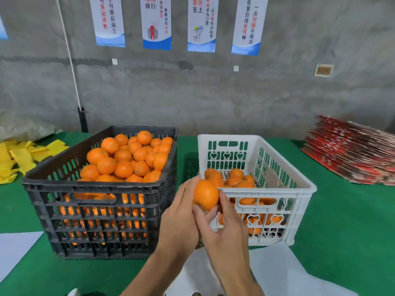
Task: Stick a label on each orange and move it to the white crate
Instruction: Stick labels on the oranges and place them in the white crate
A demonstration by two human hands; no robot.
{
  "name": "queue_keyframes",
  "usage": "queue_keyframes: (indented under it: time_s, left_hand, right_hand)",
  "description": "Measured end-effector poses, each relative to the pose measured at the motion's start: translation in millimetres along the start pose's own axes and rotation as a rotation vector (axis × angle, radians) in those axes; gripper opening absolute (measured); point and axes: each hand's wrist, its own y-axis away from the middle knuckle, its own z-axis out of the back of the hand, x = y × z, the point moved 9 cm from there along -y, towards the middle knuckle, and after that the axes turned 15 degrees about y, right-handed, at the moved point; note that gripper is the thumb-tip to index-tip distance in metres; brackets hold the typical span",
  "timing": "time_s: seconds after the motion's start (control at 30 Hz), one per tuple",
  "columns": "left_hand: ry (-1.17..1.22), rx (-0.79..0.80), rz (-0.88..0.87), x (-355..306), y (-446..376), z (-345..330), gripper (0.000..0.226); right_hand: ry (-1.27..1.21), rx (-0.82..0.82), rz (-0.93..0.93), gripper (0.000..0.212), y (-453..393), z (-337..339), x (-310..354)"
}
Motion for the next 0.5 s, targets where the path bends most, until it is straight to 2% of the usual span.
queue_keyframes:
  time_s: [0.07,0.1,0.17,0.2,0.3,0.37,0.43,0.5]
  left_hand:
    - [-0.146,0.019,-0.159,-33,-34,-19,0.069]
    - [-0.216,0.034,-0.204,-42,-50,-29,0.066]
    - [-0.314,0.087,-0.189,-46,-79,-51,0.064]
    - [-0.332,0.134,-0.161,-43,-91,-62,0.065]
    - [-0.326,0.312,-0.072,-29,-113,-84,0.073]
    - [-0.400,0.347,-0.057,-20,-121,-80,0.080]
    - [-0.417,0.315,-0.004,-7,-127,-59,0.078]
    - [-0.374,0.196,0.014,4,-137,-24,0.064]
  right_hand:
    - [-0.015,-0.023,-0.088,0.085,-36,19,-4]
    - [0.005,-0.022,-0.102,0.070,-54,26,-7]
    - [0.081,-0.035,-0.102,0.040,-87,36,-14]
    - [0.120,-0.038,-0.103,0.037,-100,38,-19]
    - [0.295,-0.006,-0.137,0.052,-122,33,-39]
    - [0.377,0.015,-0.122,0.058,-129,28,-48]
    - [0.425,0.038,-0.034,0.056,-133,17,-44]
    - [0.416,0.052,0.110,0.053,-137,1,-23]
